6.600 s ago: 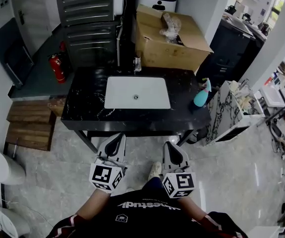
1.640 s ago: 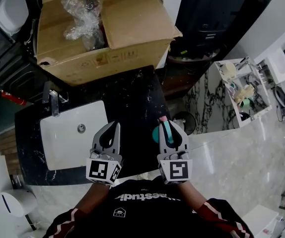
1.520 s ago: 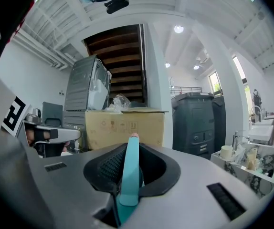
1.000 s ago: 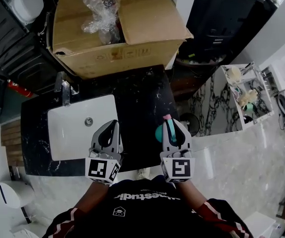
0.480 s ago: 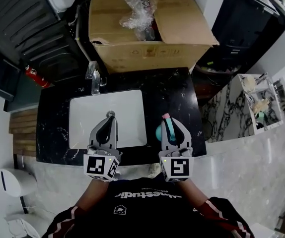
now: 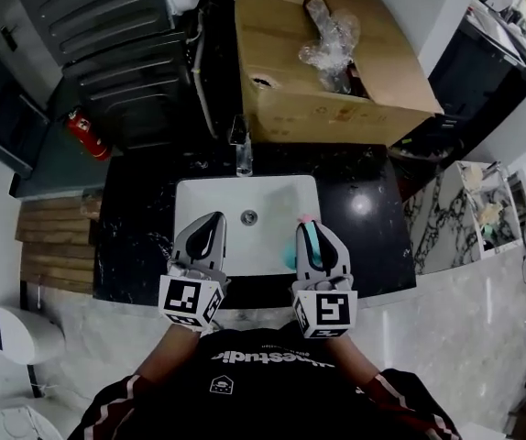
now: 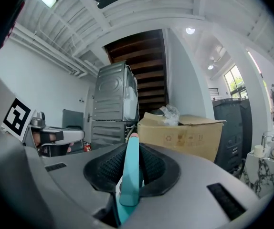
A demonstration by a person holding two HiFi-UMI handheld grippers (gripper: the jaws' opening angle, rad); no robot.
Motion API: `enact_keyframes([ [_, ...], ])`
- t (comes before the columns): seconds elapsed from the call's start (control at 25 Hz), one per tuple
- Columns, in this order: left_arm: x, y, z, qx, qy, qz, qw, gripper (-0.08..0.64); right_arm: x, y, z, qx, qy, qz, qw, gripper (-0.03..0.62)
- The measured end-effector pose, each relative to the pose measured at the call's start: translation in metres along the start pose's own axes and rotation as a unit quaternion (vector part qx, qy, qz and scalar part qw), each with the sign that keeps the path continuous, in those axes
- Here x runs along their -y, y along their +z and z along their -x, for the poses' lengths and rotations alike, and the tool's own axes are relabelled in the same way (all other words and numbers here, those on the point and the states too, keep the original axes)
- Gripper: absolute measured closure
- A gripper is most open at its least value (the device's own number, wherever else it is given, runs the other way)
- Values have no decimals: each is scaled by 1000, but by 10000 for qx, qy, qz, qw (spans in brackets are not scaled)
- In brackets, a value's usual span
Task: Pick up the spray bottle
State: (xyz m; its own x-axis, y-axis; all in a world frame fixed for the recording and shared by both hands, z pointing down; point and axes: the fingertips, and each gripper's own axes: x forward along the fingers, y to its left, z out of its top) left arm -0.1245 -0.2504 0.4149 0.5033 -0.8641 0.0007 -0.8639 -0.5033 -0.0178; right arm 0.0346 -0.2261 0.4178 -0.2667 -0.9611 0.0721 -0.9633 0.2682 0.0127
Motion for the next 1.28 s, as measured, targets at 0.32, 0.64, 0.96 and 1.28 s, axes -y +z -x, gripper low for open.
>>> enact_keyframes([
  [0.32, -45, -1, 35, 107, -105, 30, 9999, 545, -71, 0, -19, -91, 126, 65, 9999, 503],
  [0.64, -38, 0, 40, 240, -189, 119, 9995, 545, -77, 0, -24, -179, 181, 128, 9996, 503],
  [0.96, -31, 0, 41, 270, -174, 155, 9994, 545, -75, 0, -20, -181, 231, 162, 9994, 503],
  [1.28, -27, 1, 47, 297, -135, 132, 9994, 545, -77, 1, -12, -128, 284, 184, 9993, 503],
])
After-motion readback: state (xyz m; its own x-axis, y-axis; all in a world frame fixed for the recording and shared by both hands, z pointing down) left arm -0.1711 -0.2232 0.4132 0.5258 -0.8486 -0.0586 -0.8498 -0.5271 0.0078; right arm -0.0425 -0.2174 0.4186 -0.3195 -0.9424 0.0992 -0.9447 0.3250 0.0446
